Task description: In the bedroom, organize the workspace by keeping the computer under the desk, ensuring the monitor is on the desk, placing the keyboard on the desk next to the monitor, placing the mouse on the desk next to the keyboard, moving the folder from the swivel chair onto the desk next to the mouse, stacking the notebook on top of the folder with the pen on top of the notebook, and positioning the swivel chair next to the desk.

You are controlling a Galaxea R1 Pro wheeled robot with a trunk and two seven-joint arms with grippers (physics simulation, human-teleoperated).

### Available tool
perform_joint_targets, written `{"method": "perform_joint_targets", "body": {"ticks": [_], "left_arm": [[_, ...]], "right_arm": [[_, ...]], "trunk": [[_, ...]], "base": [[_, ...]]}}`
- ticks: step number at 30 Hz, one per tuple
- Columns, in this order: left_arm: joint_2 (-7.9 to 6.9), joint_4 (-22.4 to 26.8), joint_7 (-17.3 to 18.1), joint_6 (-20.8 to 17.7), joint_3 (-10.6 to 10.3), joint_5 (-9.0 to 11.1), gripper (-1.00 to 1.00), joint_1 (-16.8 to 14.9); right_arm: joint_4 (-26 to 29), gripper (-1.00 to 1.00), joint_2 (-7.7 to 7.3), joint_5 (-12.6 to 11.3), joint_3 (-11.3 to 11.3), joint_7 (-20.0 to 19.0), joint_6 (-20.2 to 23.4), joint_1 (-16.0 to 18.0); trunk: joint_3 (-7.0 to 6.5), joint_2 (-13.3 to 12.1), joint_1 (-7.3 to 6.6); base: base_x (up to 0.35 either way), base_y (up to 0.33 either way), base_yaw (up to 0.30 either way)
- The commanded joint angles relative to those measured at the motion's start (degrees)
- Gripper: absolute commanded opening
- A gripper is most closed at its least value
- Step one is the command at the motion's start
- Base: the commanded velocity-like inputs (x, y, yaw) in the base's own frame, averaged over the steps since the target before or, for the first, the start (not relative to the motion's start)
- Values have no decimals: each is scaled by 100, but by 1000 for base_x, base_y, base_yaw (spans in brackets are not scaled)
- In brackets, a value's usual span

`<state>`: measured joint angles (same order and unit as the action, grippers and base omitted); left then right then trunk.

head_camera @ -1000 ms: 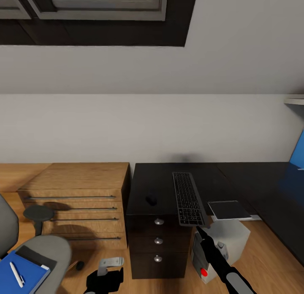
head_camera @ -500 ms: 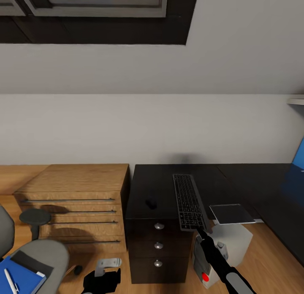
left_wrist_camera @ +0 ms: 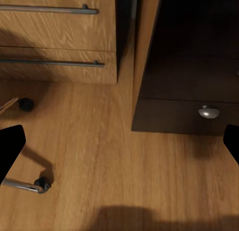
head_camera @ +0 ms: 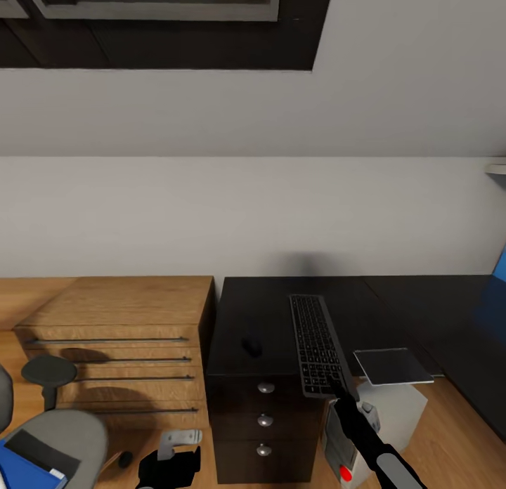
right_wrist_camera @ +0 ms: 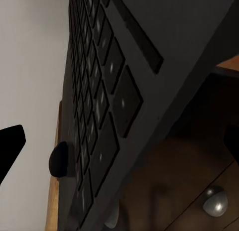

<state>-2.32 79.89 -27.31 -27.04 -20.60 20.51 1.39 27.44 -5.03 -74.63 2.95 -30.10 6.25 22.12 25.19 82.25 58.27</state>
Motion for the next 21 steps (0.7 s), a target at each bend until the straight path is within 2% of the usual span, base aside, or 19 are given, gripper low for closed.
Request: {"method": "perform_joint_targets", "body": {"ticks": [1, 8, 9, 21], "left_arm": [[-6, 9, -56, -6, -14, 61, 100, -2], [0, 9, -55, -33, -15, 67, 100, 1], [2, 9, -55, -35, -15, 70, 100, 0], [3, 9, -55, -38, -11, 76, 100, 2]], "right_arm": [[-2, 100, -6, -60, 30, -13, 16, 3], [-2, 100, -6, -60, 30, -13, 16, 3], [2, -100, -8, -60, 30, -13, 16, 3], [7, -100, -15, -60, 24, -13, 10, 3]], "trunk": [[5, 3, 2], [5, 3, 2], [5, 3, 2], [-13, -37, -20]], "base": [[148, 56, 0], [114, 39, 0], [9, 3, 0], [2, 1, 0]]}}
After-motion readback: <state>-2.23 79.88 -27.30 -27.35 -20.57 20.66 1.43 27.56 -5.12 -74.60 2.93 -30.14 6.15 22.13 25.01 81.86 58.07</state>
